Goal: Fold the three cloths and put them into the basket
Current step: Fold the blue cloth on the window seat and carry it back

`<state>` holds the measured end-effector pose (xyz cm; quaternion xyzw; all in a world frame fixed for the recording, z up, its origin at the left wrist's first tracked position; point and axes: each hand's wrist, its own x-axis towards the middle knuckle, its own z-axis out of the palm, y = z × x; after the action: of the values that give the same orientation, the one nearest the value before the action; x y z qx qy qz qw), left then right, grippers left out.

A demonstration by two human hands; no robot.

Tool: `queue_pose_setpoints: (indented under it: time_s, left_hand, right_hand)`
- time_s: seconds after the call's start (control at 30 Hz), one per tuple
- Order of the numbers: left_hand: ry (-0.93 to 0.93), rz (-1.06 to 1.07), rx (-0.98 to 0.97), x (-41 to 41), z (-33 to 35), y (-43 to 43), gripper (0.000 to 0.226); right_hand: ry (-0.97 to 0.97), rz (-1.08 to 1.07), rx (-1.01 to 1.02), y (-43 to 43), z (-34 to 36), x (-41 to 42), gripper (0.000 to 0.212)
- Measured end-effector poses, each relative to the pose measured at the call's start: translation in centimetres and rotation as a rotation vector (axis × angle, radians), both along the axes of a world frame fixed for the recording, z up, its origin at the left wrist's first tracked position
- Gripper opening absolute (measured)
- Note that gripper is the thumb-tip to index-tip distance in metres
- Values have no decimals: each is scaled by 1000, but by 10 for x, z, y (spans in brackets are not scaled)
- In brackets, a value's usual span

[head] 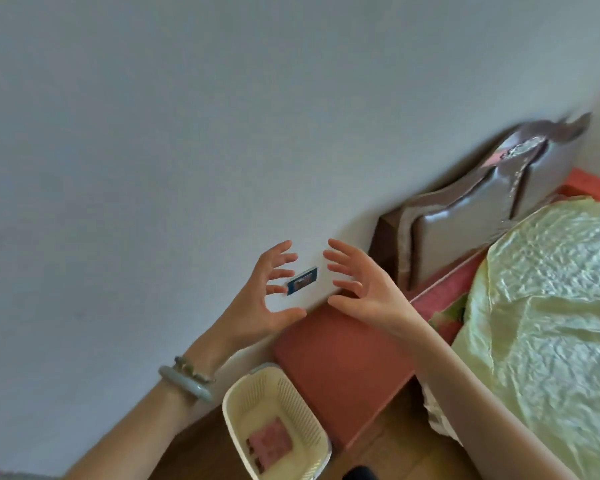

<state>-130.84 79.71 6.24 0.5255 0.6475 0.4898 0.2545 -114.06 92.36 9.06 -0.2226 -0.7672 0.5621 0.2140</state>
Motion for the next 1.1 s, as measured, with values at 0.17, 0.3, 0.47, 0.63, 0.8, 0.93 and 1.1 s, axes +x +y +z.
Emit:
queue_pose_setpoints:
  time_s: [0.17,0.3,0.47,0.63,0.8,0.93,1.1]
  left_hand:
    - [127,-275,56,26,46,31,98]
    - [187,-532,108,77,78,63,96]
    - [167,-815,185,176,95,97,95]
    - [125,-1051,266,306,106,106,94]
    - [61,-1232,354,459,114,86,96]
    - [28,-1389,377,578,114,55,96]
    - [-36,-1526,365,709,117,13,93]
  right_hand:
    - [2,-195,125,-9,41,61,82]
    - [-52,-386,192,-24,65,130,88]
    - [-117,-690,213,-61,91,248,83]
    - [-172,-1002,259,-118,107,367,79]
    - [-232,-1268,314,-186,109,482,82]
    - [-268,-1429,326,-244,111,576,81]
    - [-287,-1559,319,-309,115,685,81]
